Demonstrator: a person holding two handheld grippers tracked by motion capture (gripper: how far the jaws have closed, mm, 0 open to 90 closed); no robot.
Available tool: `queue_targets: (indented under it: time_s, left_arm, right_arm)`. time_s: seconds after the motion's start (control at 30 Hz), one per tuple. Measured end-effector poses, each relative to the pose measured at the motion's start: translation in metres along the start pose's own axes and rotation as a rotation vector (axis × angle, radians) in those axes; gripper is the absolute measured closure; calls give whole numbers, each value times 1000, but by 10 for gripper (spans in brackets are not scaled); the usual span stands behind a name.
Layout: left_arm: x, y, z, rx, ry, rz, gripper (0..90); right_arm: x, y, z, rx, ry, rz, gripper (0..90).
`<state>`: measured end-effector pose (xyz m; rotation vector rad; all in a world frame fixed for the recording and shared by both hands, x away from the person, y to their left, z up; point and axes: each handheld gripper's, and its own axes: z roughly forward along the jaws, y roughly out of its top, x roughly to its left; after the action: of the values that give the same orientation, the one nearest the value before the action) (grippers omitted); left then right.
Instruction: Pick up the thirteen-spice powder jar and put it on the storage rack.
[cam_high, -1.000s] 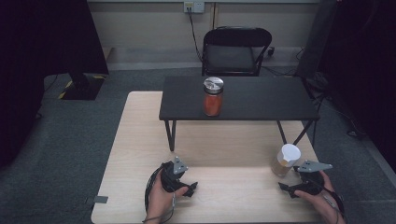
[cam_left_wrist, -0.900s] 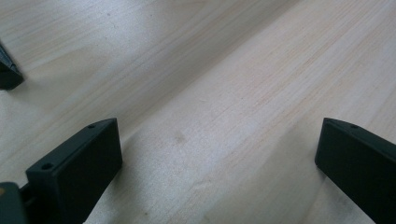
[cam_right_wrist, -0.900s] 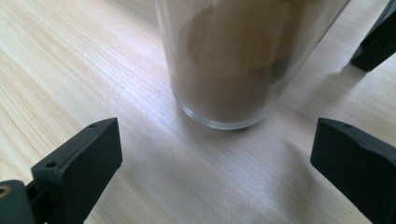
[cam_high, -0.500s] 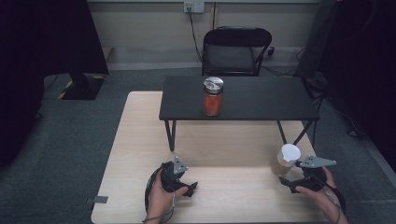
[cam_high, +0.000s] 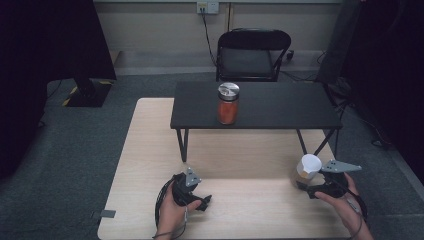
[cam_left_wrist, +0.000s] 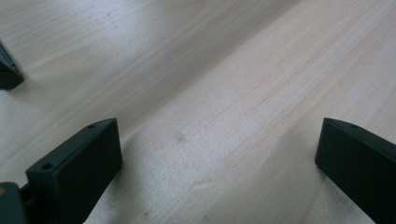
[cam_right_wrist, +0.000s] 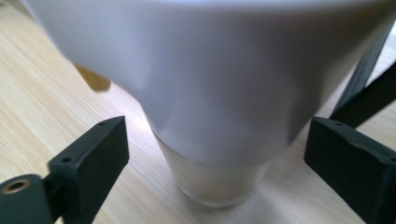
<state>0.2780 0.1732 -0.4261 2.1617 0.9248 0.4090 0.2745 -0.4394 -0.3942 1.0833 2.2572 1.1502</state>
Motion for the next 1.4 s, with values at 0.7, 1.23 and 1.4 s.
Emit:
queue_targets:
  time_s: [0.7,1.23,1.4]
  left_arm:
    - [0,0,0,0,0,0,0]
    - [0,0,0,0,0,0,0]
    - [0,0,0,0,0,0,0]
  right_arm:
    - [-6,-14,6,-107,21,6,275]
    - [-1,-12,3,-107,-1,-35,303]
    - [-2,-8,3,-99,14,-46,304]
